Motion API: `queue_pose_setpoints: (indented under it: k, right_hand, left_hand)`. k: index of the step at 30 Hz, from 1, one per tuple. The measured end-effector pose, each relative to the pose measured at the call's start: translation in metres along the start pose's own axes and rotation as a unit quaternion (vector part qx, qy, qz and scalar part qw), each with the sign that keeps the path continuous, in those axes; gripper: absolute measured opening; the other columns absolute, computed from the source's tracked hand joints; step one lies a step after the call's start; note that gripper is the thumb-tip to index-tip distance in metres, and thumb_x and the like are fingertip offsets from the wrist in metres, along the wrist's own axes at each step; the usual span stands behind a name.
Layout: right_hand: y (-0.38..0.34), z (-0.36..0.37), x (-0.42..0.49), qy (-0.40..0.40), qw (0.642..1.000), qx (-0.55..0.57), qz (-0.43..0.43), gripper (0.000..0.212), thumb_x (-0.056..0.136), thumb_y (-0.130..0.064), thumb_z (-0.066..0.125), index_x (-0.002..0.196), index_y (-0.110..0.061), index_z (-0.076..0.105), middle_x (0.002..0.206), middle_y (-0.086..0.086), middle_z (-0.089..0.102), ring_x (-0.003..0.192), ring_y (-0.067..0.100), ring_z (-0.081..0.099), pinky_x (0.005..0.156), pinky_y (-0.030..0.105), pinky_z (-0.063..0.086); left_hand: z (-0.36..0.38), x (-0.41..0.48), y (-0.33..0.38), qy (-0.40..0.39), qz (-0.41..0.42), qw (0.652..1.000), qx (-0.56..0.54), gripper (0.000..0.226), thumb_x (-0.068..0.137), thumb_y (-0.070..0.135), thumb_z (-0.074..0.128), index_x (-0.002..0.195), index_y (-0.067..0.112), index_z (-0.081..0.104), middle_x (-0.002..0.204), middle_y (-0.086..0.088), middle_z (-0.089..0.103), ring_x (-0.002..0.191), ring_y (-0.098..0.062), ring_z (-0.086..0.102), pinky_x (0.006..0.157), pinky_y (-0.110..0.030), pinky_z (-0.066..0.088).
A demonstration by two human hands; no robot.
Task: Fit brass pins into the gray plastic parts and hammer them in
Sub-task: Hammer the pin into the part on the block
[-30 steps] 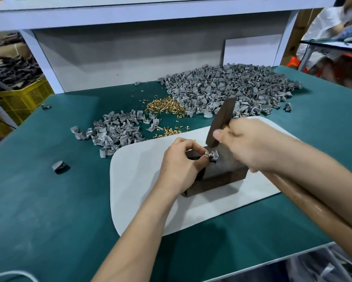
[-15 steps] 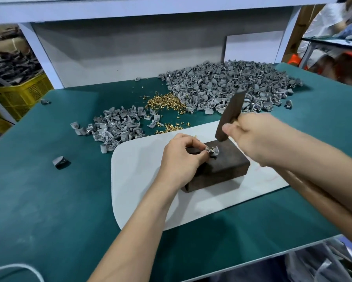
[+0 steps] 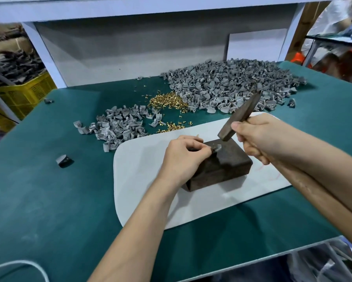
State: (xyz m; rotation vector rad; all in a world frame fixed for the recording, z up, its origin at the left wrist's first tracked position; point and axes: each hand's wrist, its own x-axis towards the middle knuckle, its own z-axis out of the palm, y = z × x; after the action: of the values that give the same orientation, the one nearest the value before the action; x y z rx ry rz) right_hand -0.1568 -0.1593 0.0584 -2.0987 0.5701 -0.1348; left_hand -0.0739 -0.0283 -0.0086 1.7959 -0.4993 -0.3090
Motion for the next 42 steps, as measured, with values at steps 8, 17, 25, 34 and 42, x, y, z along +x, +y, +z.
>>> queue_pose_setpoints:
  k: [8,17,25,34,42]
  right_hand:
    - [0.005,0.004,-0.003,-0.014,1.000,0.028,0.002,0.037,0.100,-0.021,0.041,0.066,-0.007,0.039,0.038,0.003,0.029,0.021,0.007,0.025,0.028,0.011,0.021]
    - [0.010,0.009,0.007,0.031,0.997,-0.067,-0.027,0.032,0.092,-0.021,0.047,0.063,-0.009,0.046,0.030,-0.003,0.038,0.025,0.015,0.036,0.032,0.019,0.031]
    - [0.002,0.022,-0.003,0.054,0.983,-0.161,-0.068,0.037,0.095,-0.028,0.041,0.061,-0.013,0.045,0.059,0.004,0.047,0.051,0.022,0.044,0.059,0.030,0.039]
    - [0.003,0.030,-0.009,0.072,0.969,-0.220,-0.091,0.039,0.097,-0.034,0.036,0.063,-0.015,0.041,0.067,0.001,0.047,0.077,0.034,0.052,0.067,0.036,0.040]
    - [0.008,0.023,-0.005,0.094,0.965,-0.226,-0.089,0.040,0.098,-0.034,0.036,0.063,-0.015,0.041,0.067,0.001,0.048,0.075,0.032,0.051,0.064,0.034,0.035]
  left_hand:
    - [0.000,-0.002,0.003,-0.004,-0.005,1.000,0.001,0.015,0.078,0.010,0.071,0.065,0.017,0.071,0.103,0.002,0.063,0.096,-0.004,0.059,0.090,-0.021,0.042]
    - [-0.001,-0.011,0.011,0.082,0.149,0.956,0.240,0.009,0.078,0.017,0.065,0.073,0.020,0.057,0.085,0.006,0.067,0.093,-0.020,0.059,0.094,-0.044,0.041]
    - [-0.004,-0.011,0.015,0.078,0.165,0.929,0.322,0.006,0.079,0.022,0.063,0.084,0.020,0.063,0.087,0.001,0.063,0.092,-0.023,0.052,0.090,-0.039,0.038]
    - [-0.003,-0.009,0.011,0.067,0.151,0.954,0.252,0.010,0.078,0.017,0.066,0.084,0.016,0.074,0.084,-0.006,0.066,0.086,-0.027,0.058,0.081,-0.038,0.046]
    - [0.002,-0.010,0.010,0.074,0.146,0.962,0.218,0.004,0.083,0.022,0.067,0.081,0.020,0.070,0.082,0.000,0.069,0.084,-0.023,0.060,0.079,-0.039,0.047]
